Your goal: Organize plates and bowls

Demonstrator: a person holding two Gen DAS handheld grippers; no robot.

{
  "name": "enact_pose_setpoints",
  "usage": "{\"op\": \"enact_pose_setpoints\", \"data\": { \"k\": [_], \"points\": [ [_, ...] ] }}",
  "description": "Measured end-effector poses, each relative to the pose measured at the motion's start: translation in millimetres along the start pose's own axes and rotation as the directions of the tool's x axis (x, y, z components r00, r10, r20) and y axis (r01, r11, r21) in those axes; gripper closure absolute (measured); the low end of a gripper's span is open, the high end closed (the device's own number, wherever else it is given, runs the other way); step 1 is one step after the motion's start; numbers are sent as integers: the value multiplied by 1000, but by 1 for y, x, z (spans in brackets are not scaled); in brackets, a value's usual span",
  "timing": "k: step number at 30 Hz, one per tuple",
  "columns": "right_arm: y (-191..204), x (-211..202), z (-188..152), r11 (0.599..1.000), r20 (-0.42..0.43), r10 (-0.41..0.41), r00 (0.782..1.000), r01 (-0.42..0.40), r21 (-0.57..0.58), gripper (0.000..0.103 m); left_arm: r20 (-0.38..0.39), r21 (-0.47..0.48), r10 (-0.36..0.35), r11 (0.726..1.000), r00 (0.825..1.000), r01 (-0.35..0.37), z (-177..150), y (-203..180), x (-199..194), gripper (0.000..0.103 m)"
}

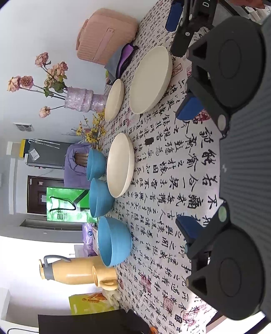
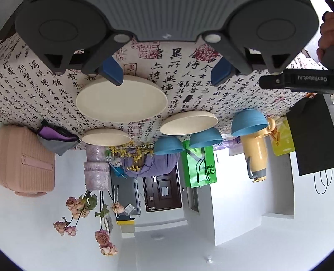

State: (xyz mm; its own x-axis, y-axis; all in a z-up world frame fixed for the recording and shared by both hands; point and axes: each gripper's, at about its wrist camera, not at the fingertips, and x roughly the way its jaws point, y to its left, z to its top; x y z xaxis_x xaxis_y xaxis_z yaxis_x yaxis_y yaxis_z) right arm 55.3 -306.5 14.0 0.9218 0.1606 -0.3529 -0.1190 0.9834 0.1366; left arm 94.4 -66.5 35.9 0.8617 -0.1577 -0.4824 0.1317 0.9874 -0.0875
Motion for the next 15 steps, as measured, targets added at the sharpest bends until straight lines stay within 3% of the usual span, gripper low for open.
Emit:
{"op": "enact_pose_setpoints", "data": {
  "k": [8,15],
  "points": [
    [10,14,5,1000,5,22,1000,-22,-7,12,27,-6,32,999,999,-32,6,11,3,2],
    [13,36,14,1000,-6,27,1000,-27,1,12,6,-9,35,999,999,-35,16,22,21,2]
  ]
}}
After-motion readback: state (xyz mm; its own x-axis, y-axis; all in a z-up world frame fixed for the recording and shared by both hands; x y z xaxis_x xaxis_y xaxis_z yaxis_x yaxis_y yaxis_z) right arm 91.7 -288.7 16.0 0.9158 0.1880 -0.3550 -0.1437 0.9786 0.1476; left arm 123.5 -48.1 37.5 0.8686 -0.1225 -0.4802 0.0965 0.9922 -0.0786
